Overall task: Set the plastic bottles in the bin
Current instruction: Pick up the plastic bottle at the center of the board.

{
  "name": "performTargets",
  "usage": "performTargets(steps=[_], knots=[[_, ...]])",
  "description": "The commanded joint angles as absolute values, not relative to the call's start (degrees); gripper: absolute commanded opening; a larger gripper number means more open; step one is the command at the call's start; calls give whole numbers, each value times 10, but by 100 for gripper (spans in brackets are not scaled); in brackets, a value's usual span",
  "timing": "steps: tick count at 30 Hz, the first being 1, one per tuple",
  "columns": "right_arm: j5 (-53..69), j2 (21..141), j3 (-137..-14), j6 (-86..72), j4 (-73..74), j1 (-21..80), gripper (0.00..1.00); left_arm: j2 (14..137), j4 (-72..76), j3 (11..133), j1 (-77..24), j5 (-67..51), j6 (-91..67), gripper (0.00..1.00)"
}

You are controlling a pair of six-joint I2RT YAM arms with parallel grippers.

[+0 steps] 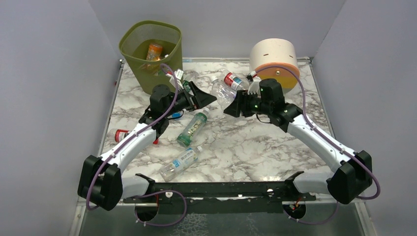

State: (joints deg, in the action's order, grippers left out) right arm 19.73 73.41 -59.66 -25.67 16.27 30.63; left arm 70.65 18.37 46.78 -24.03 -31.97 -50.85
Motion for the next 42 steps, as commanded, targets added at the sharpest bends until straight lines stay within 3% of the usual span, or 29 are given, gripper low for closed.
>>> performTargets(steps=[1, 16, 30, 34, 42], knots=[[242, 708, -595, -285, 123, 317, 55, 710, 226, 462, -252, -268, -526, 99], [243, 718, -601, -307, 101, 360, 55, 728, 264, 470, -292, -224, -552, 98], [231, 722, -600, -309, 98, 378, 56, 731, 266, 472, -300, -218, -551, 59], [233, 723, -602, -310, 98, 379, 61, 731, 266, 473, -300, -217, -550, 49], [221, 706, -611, -311, 123, 380, 81, 739, 265, 477, -300, -212, -544, 46]])
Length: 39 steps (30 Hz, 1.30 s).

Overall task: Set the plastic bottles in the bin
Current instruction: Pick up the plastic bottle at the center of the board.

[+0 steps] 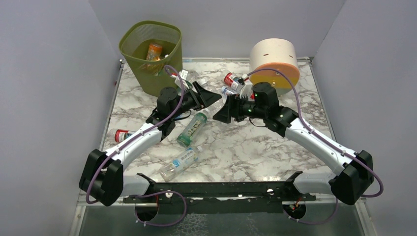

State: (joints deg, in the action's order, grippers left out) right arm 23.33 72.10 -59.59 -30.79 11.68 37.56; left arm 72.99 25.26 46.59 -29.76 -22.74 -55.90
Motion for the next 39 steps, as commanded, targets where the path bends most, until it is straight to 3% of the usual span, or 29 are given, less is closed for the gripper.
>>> performTargets(steps=[1, 5, 16, 39], knots=[[215, 703, -616, -308, 135, 380, 84, 742, 265, 478, -300, -213, -542, 46], [188, 679, -633, -313, 172, 379, 100, 754, 266, 486, -299, -215, -536, 46], [101, 630, -744, -307, 301, 380, 99, 797, 264, 541, -288, -260, -532, 46], [-2, 557, -767, -304, 366, 380, 100, 829, 256, 634, -249, -287, -533, 46]])
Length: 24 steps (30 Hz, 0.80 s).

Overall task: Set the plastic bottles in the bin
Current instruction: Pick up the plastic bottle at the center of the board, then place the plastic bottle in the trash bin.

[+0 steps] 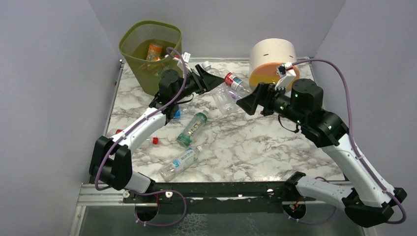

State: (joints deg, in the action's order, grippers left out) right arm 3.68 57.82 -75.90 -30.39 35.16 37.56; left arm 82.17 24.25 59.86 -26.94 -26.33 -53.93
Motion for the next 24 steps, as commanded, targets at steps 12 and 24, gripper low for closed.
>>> performTargets(steps=[12, 24], knots=[[55, 584, -690, -330, 291, 379, 100, 836, 158, 786, -66, -346, -500, 46], [112, 631, -651, -341, 234, 380, 100, 932, 141, 964, 66, -347, -487, 46]])
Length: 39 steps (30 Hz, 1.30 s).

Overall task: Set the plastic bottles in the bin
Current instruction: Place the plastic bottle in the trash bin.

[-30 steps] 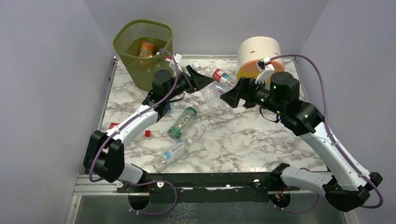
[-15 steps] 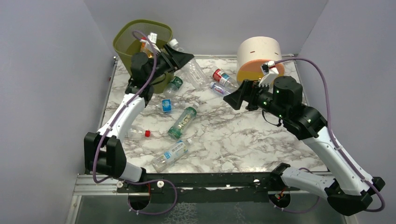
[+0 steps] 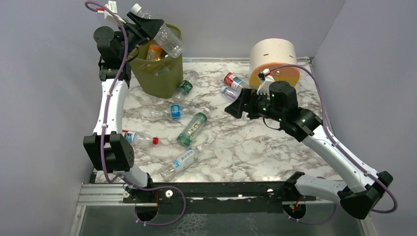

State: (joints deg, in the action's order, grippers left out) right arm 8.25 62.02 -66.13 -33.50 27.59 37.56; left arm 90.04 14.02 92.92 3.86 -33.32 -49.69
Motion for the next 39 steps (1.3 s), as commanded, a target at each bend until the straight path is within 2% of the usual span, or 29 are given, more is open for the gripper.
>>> performTargets(steps=[1, 8, 18, 19, 21, 22, 23, 24, 39], knots=[[114, 635, -650, -341, 232, 380, 100, 941, 148, 966, 75, -347, -489, 46], [132, 672, -661, -332, 231, 380, 100, 1005, 187, 993, 125, -340, -482, 46], [152, 702, -693, -328, 238, 380, 100, 1070, 139, 1053, 146, -317, -437, 47], [153, 702, -695, -328, 239, 380, 100, 1078, 132, 1064, 145, -319, -436, 51], [154, 703, -700, -331, 243, 380, 100, 1091, 116, 1086, 145, -323, -438, 66], [156, 703, -700, -331, 243, 379, 100, 1094, 110, 1093, 145, -325, -438, 77], [156, 702, -701, -332, 244, 380, 100, 1096, 105, 1099, 145, -325, -438, 95], [156, 703, -702, -333, 246, 380, 100, 1096, 96, 1104, 146, -322, -436, 99], [170, 707, -739, -323, 293, 379, 100, 1033, 51, 1089, 163, -306, -444, 99]])
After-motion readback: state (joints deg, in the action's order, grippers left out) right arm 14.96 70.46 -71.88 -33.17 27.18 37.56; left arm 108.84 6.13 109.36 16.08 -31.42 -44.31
